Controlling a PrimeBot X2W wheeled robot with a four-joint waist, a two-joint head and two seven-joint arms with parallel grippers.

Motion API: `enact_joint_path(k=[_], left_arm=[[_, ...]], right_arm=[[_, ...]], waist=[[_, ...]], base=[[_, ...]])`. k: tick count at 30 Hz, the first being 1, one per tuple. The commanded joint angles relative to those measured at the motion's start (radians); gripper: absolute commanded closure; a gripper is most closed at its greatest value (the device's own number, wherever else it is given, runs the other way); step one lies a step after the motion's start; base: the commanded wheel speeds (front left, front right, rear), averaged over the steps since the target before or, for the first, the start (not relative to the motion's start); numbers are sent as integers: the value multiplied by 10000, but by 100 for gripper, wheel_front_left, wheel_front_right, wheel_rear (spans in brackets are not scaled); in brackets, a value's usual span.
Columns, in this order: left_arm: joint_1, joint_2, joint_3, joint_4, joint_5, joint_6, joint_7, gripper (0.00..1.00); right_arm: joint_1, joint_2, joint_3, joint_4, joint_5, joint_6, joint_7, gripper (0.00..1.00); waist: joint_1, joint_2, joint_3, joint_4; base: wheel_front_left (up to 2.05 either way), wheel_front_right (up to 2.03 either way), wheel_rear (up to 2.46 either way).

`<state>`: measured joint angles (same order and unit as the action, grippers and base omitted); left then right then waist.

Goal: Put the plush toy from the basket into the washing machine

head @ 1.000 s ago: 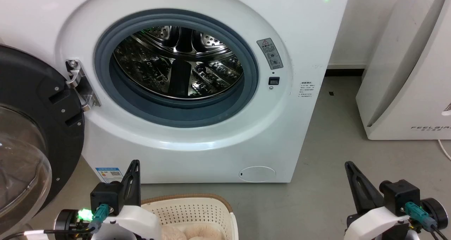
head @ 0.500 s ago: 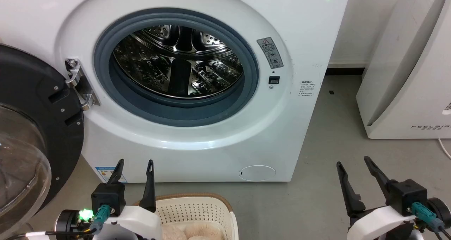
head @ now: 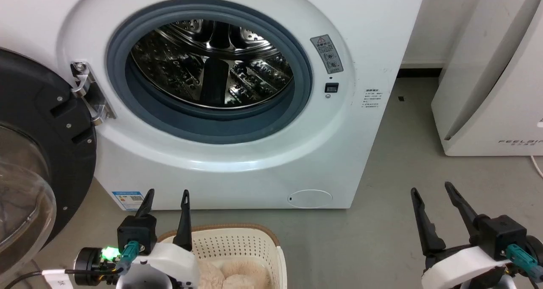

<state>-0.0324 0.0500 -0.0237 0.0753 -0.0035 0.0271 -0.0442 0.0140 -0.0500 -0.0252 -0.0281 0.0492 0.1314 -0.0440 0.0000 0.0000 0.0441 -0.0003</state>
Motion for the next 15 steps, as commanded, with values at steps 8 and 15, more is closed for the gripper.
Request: enact_joint_path(k=[8,15], left_arm=[[-705,39,-110,952,-105,-111,-235,0],[-1412,111,-221,2434,-126,-224,-382,0]], right_arm=[[-458,-1,-43,-292,313,-2,-246,0],[-745,-1,-23,-490,465,-2,-392,0]], waist=[[0,0,618,-80],[0,0,1270,-173]], base=[[0,0,0],[0,0,0]])
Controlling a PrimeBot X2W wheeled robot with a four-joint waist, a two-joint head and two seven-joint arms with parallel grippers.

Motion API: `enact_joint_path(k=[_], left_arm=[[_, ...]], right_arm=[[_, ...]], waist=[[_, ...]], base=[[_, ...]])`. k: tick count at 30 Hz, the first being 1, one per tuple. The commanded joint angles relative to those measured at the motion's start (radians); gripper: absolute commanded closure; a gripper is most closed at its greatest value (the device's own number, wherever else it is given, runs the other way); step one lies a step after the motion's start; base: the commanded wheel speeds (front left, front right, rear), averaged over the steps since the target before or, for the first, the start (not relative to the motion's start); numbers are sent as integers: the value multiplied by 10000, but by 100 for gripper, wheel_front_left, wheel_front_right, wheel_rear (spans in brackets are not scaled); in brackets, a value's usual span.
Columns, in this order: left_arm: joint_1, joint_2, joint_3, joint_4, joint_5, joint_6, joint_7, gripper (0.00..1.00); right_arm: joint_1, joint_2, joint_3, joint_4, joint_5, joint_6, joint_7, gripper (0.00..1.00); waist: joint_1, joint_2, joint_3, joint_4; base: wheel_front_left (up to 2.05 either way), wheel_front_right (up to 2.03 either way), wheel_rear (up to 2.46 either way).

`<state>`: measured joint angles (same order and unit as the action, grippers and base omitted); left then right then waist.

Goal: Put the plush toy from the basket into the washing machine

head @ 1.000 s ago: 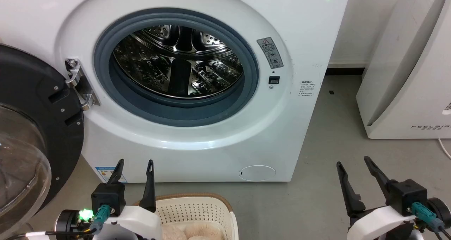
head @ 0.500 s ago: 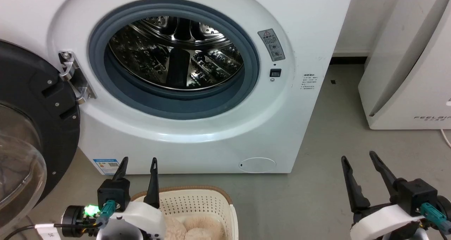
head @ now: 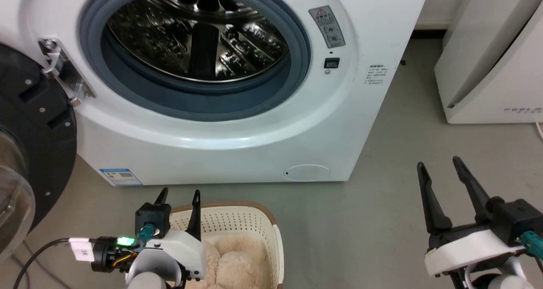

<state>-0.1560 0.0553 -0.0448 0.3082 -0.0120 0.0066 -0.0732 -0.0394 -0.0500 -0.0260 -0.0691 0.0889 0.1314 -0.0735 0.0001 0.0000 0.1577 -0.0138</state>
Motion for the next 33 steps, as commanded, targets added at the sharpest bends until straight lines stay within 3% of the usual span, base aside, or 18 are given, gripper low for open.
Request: enact_joint_path(k=[1,10,33], left_arm=[[-291,74,-30,346,-46,-47,-106,0],[-1287,202,-233,1942,-74,-197,268,0],[-3420,437,-1104,4391,-52,-677,2519,0]], right_arm=[[-256,-1,-18,-110,92,-2,-117,0],[-718,-1,-105,-401,267,-3,-305,0],[-1797,-1,-366,-1342,768,-4,-782,0]], waist=[[-1,0,242,-53],[-1,0,1326,-141],[-1,0,4381,-225]], base=[[0,0,0],[0,0,0],[0,0,0]])
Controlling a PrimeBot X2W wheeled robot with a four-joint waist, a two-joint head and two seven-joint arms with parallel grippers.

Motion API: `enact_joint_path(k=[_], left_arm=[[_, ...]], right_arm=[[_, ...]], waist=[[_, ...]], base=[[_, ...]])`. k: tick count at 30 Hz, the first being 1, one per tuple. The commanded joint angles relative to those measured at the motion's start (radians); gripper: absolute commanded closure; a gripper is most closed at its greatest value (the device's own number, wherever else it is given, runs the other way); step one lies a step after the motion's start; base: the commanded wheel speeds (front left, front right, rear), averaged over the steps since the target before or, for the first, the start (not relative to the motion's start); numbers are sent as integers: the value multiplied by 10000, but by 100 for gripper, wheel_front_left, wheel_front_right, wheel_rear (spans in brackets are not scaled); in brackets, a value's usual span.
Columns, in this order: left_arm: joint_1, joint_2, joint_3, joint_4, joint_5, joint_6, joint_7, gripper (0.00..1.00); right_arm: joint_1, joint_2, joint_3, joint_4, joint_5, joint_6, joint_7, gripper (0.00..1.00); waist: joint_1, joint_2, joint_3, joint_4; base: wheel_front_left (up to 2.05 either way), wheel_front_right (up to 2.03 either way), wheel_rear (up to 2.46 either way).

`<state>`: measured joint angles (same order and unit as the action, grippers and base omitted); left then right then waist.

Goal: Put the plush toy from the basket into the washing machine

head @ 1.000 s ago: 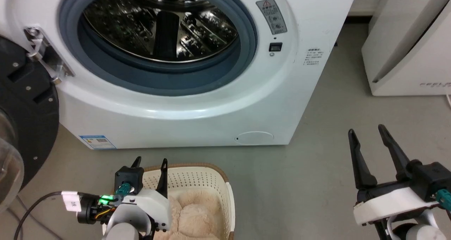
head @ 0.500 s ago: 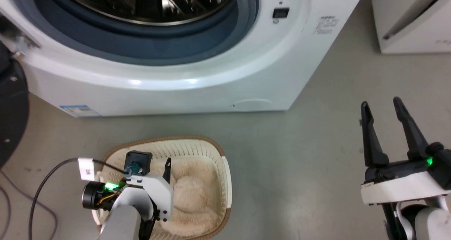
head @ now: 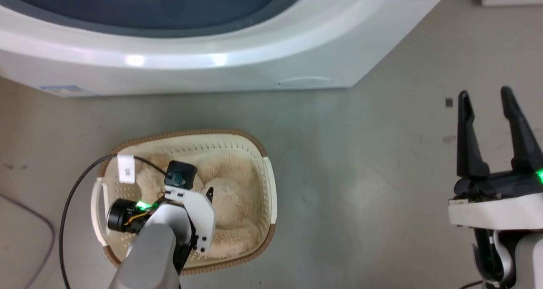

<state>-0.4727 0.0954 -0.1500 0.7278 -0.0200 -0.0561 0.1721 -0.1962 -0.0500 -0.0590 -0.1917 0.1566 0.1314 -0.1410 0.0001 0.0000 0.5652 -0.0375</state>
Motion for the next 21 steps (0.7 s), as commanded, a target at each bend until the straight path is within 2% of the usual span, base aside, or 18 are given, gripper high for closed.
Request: enact_joint_path(k=[1,21], left_arm=[[-356,43,-89,299,21,-69,167,0],[-2212,386,-804,2357,-95,-103,1191,0]], right_arm=[[-273,-1,-39,-159,117,-4,-128,0],[-1037,-2,-253,-724,818,-6,-545,0]], waist=[[-1,0,436,5],[-1,0,2580,-291]], base=[[0,0,0],[0,0,0]])
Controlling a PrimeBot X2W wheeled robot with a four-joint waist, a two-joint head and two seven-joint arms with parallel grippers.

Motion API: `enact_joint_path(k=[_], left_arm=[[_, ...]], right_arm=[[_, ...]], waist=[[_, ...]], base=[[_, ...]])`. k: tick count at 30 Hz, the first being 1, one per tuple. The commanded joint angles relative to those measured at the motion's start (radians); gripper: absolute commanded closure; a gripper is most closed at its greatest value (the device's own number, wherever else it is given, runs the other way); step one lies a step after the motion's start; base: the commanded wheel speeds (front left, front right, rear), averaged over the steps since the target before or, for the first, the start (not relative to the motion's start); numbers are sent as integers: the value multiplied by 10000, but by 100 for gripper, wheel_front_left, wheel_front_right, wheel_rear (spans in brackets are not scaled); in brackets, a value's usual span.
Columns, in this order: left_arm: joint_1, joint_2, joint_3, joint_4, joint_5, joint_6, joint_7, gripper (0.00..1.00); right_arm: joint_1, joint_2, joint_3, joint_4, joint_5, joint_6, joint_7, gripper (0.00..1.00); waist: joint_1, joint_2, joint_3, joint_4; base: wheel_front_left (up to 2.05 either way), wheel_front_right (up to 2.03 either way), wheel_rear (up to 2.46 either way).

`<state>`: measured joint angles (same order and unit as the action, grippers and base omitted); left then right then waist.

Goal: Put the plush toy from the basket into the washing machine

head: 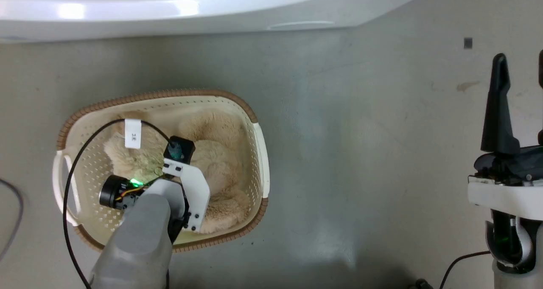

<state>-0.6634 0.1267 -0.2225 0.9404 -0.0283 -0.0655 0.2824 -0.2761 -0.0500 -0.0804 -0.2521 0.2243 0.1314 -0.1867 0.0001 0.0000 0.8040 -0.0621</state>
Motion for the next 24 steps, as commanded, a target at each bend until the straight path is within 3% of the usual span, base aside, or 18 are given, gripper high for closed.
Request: enact_joint_path(k=[1,12,13,14,24], left_arm=[[-393,84,-126,333,-10,7,127,0],[-1149,260,-463,1359,-146,45,313,0],[-1206,280,-490,1462,-173,30,351,53],[-1271,298,-506,1565,-211,16,348,100],[-1769,360,-845,2590,-470,-189,-101,100]], right_arm=[[-277,-2,-49,-138,170,-6,-109,0],[-676,-2,-129,-366,451,-6,-317,0],[-713,-2,-148,-387,486,-6,-338,0],[-750,-2,-168,-413,520,-6,-359,0],[-1095,-2,-304,-545,823,-7,-566,0]], waist=[[-1,0,281,-53],[-1,0,966,-150],[-1,0,1014,-161],[-1,0,1060,-169],[-1,0,1005,-195]], base=[[0,0,0],[0,0,0],[0,0,0],[0,0,0],[0,0,0]])
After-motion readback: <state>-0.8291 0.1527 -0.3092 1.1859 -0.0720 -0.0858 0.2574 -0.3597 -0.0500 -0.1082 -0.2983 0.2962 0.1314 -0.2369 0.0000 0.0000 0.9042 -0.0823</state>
